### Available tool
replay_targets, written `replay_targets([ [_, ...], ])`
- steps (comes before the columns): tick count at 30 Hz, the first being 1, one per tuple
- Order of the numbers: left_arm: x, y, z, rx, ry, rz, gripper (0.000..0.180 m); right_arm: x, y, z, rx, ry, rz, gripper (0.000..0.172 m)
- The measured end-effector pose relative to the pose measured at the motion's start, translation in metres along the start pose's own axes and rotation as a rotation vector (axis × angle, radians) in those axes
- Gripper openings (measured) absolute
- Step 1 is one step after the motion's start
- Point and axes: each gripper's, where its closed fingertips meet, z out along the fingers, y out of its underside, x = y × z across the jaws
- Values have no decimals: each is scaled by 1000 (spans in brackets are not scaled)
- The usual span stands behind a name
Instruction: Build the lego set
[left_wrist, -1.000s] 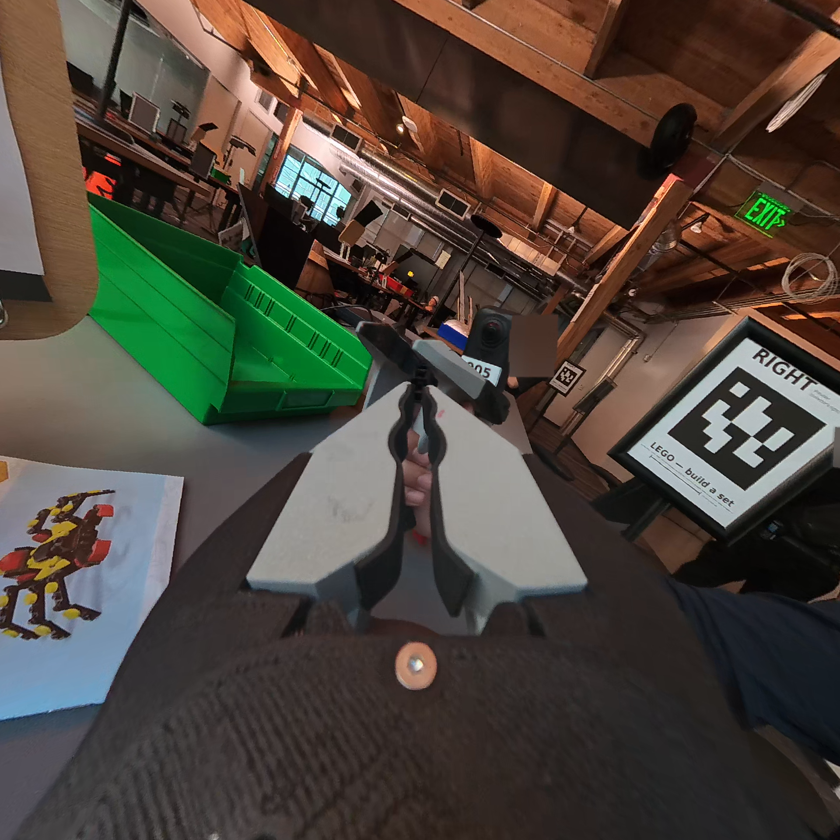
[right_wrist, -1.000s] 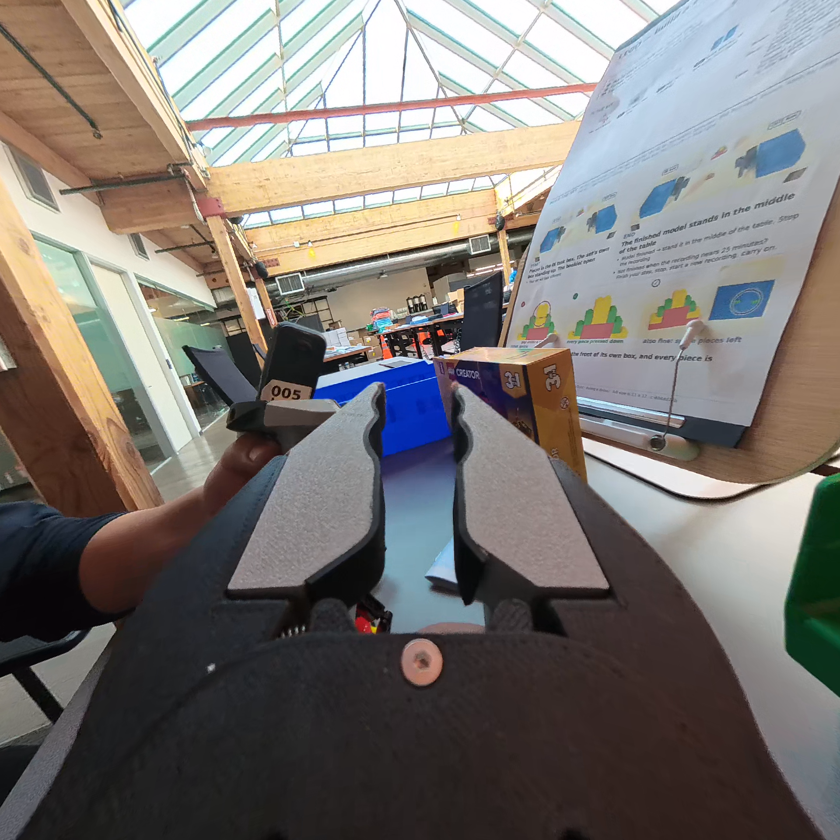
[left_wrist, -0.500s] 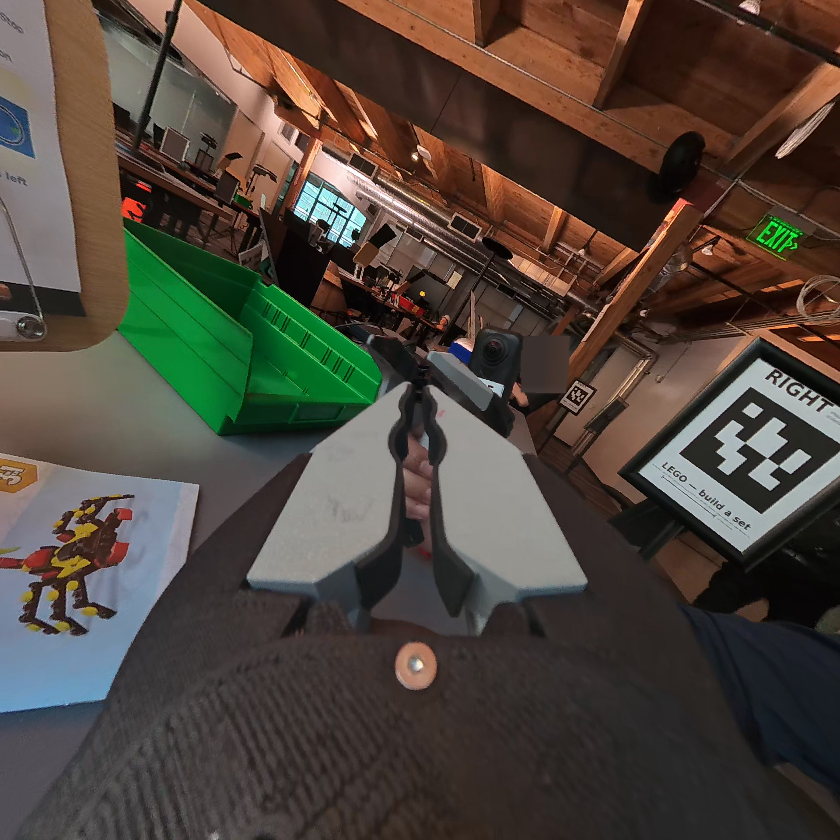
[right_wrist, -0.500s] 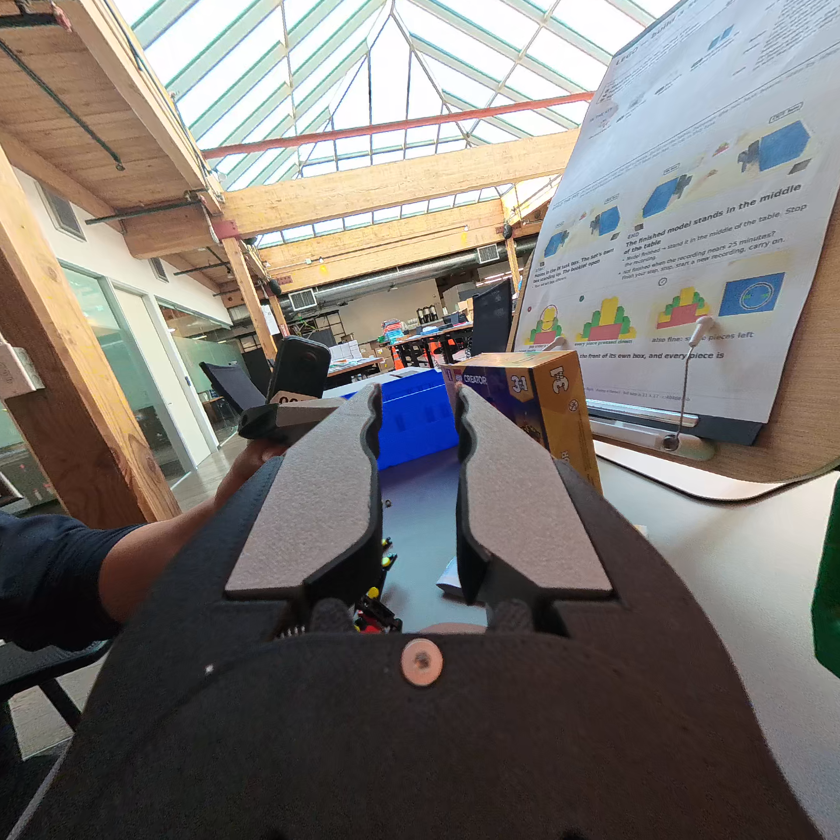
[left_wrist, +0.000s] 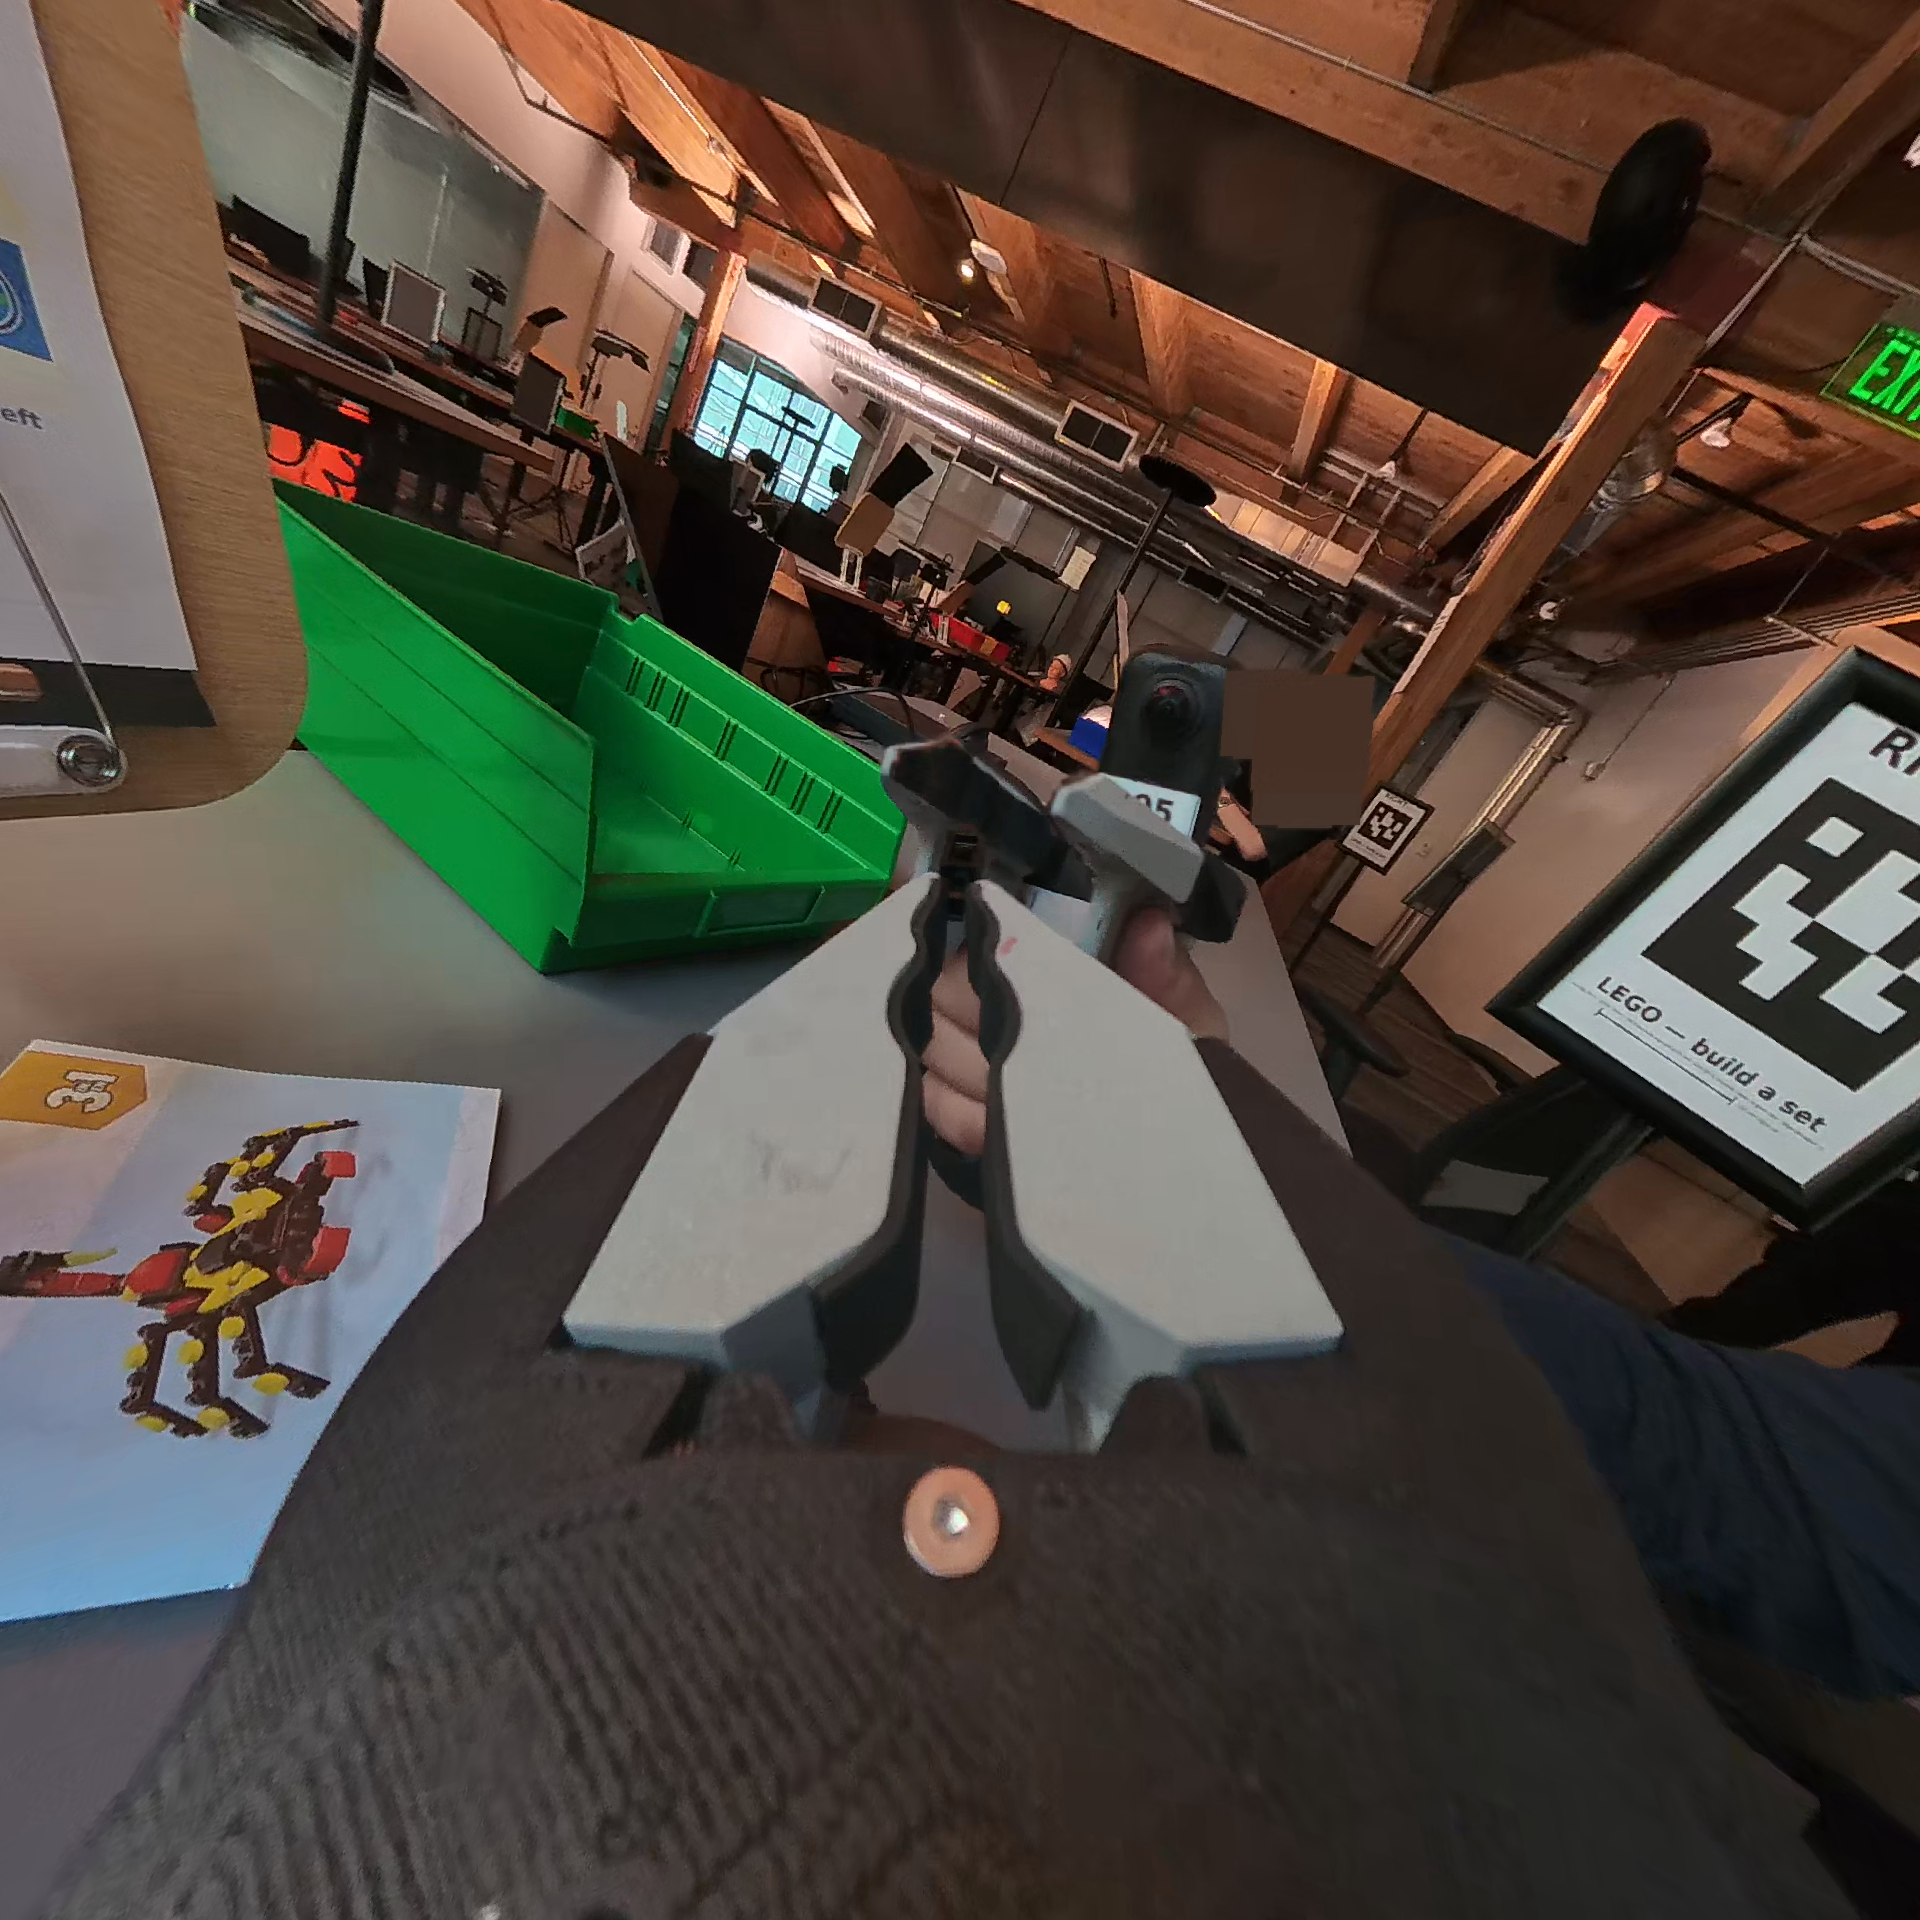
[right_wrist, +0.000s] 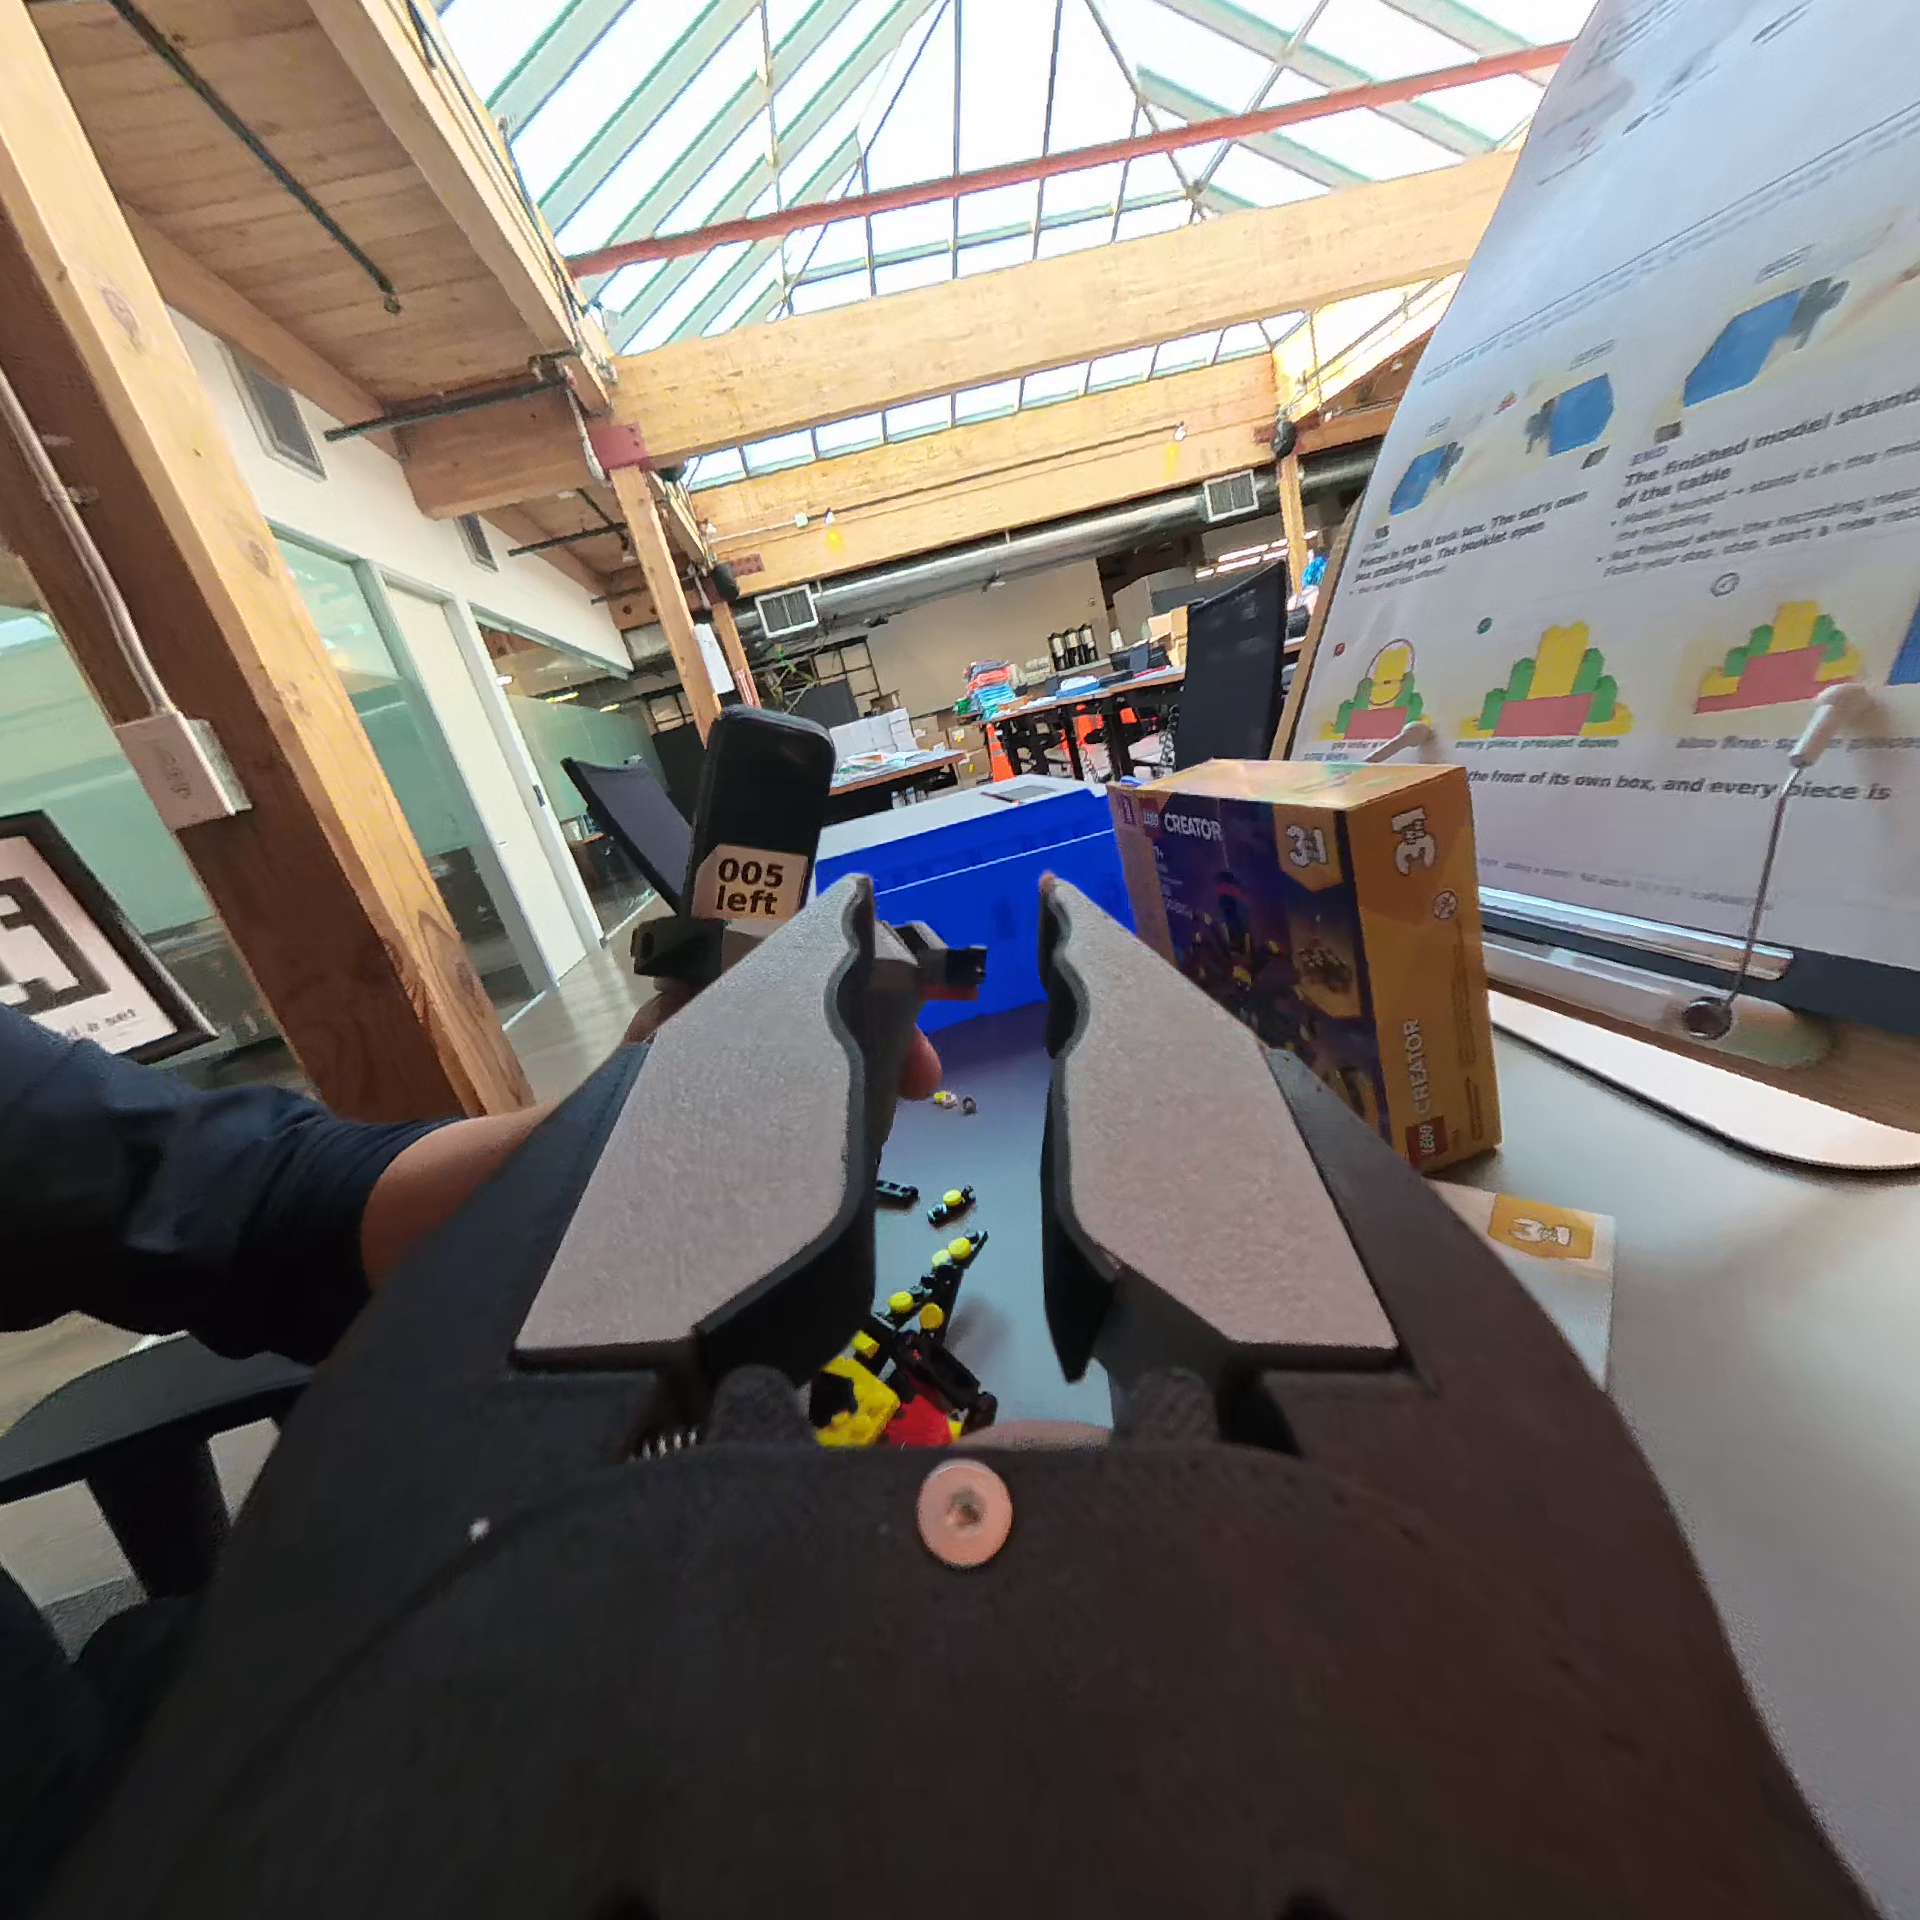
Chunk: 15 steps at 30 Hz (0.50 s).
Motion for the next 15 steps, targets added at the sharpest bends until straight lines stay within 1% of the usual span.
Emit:
replay_targets([
  [3,-1,-3,-1,13,8,-19,0,1,6,3,-34,12,-7,27],
  [4,-1,-4,-2,20,10,-25,0,1,7,3,-41,7,-2,19],
  [5,0,-6,-3,29,22,-40,0,-2,8,3,-53,-15,0,7],
  [8,3,-10,-6,44,81,-114,0,-6,8,3,-60,-28,-12,6],
  [10,0,-10,-6,51,77,-135,0,-3,10,4,-81,-3,-22,6],
  [13,0,-12,-6,64,73,-121,0,-3,7,5,-58,-7,23,5],
  [15,-3,-13,-6,62,32,-80,0,-1,7,6,-45,0,61,5],
])
